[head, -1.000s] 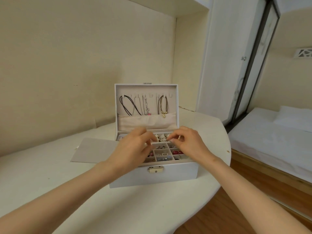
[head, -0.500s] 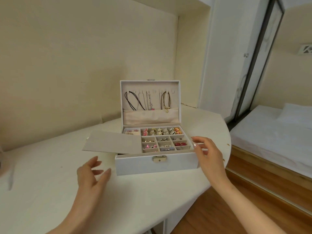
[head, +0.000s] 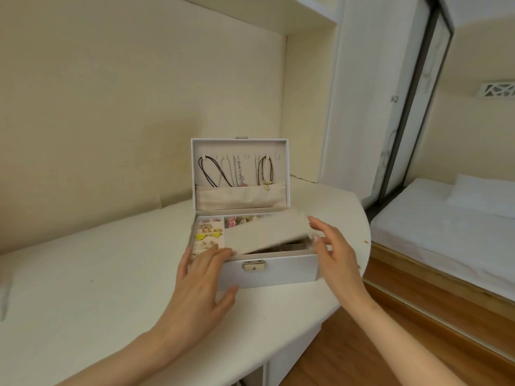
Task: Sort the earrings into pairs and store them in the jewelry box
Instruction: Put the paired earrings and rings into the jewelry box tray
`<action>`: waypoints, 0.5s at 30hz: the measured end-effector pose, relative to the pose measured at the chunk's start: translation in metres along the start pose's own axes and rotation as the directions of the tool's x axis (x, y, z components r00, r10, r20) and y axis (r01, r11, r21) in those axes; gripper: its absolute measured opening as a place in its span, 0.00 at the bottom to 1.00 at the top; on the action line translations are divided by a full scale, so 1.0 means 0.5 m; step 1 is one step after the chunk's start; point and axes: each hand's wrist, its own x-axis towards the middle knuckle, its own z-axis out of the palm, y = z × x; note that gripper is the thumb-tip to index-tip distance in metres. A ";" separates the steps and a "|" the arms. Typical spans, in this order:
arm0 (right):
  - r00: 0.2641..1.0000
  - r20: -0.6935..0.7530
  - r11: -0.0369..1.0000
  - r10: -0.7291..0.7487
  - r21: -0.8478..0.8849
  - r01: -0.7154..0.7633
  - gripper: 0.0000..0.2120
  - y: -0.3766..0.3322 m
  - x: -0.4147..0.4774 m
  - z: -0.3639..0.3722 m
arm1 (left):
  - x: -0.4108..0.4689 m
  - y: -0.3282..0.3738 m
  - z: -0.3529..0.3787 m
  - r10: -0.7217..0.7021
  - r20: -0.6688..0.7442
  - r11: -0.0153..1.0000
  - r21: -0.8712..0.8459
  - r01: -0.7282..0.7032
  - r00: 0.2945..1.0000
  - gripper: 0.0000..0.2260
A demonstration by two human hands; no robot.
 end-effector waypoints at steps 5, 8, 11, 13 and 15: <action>0.989 0.120 0.950 -0.090 -0.288 0.121 0.14 0.010 0.014 0.001 | 0.037 0.000 -0.018 -0.023 0.064 1.000 0.004 0.023 0.998 0.34; 0.955 0.278 0.821 -0.108 -0.516 0.243 0.18 -0.007 0.037 0.003 | 0.084 0.004 -0.024 -0.033 0.265 0.999 -0.017 0.039 0.964 0.38; 0.896 0.443 0.776 0.022 -0.573 0.264 0.19 -0.027 0.063 0.013 | 0.141 0.016 -0.011 -0.025 0.493 0.999 -0.028 0.045 0.870 0.21; 0.868 0.492 0.758 0.075 -0.593 0.271 0.19 -0.034 0.072 0.020 | 0.159 0.022 0.001 0.004 0.554 1.000 -0.022 0.010 0.833 0.20; 0.877 0.477 0.715 0.064 -0.635 0.294 0.21 -0.031 0.069 0.019 | 0.159 0.021 0.012 0.028 0.562 0.998 0.033 -0.057 0.827 0.21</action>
